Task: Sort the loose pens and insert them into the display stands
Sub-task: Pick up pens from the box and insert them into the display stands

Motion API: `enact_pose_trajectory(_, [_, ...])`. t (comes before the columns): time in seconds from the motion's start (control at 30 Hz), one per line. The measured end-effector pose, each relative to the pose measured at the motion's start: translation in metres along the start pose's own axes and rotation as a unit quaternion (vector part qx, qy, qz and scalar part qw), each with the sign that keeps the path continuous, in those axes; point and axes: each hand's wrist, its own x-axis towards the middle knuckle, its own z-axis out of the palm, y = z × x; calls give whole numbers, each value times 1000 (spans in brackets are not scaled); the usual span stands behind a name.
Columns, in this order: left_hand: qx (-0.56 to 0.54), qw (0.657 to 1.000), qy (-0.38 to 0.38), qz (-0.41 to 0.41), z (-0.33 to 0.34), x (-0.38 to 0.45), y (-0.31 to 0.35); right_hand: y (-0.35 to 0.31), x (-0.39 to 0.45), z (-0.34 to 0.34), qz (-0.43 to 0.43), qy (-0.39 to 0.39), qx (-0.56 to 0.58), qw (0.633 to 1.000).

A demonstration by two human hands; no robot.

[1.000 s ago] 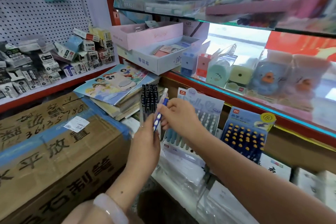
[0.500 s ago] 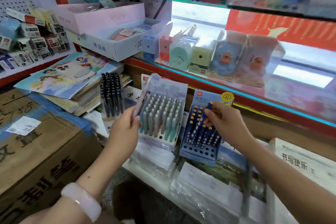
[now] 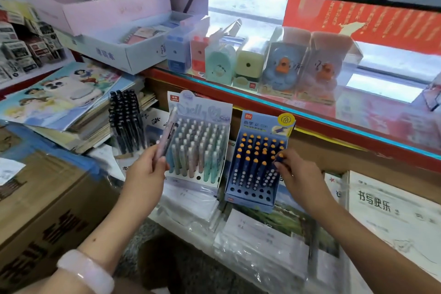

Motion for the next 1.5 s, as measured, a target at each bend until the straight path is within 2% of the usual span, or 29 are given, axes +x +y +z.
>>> enact_pose_trajectory(0.2, [-7,1000,-5,-3,3,2,0,2,1,1,-13,-15,-4,1000])
enact_pose_trajectory(0.37, [-24,999,-20,-9,2,-1,2,11,-3,18,-1,-67,-23,997])
enact_pose_trajectory(0.6, [-161,981,-85,-70,0,-12,12,4,4,16,33,-104,-75,991])
enact_pose_trajectory(0.67, [-182,975,-106,-73,-2,-14,13,-9,10,0,35,-72,-101,992])
enact_pose_trajectory(0.73, [-207,967,-127,-78,-3,-16,14,-32,18,-15,32,-15,-52,998])
enact_pose_trajectory(0.8, [-231,959,-145,-78,-3,-18,16,-59,25,-19,18,2,40,999])
enact_pose_trajectory(0.87, [-244,953,-160,-78,-3,-20,17,-86,31,-12,0,-53,144,988])
enact_pose_trajectory(0.93, [-248,950,-172,-77,-5,-23,17,-107,35,-1,3,-126,272,954])
enact_pose_trajectory(1.0, [-249,949,-175,-78,-8,-24,15,-121,38,9,24,-154,369,916])
enact_pose_trajectory(1.1, [-249,952,-157,-89,-12,-22,12,-131,41,17,52,-157,418,893])
enact_pose_trajectory(1.2, [-209,968,-93,-103,-18,-19,8,-136,52,16,61,-138,431,889])
enact_pose_trajectory(1.27, [-172,979,-35,-104,-27,-13,5,-141,64,12,49,-93,425,899])
enact_pose_trajectory(1.37, [-188,976,35,-107,-49,1,6,-157,84,11,12,-16,391,920])
enact_pose_trajectory(1.5, [-198,970,104,-98,-84,17,7,-190,107,29,-51,32,350,935])
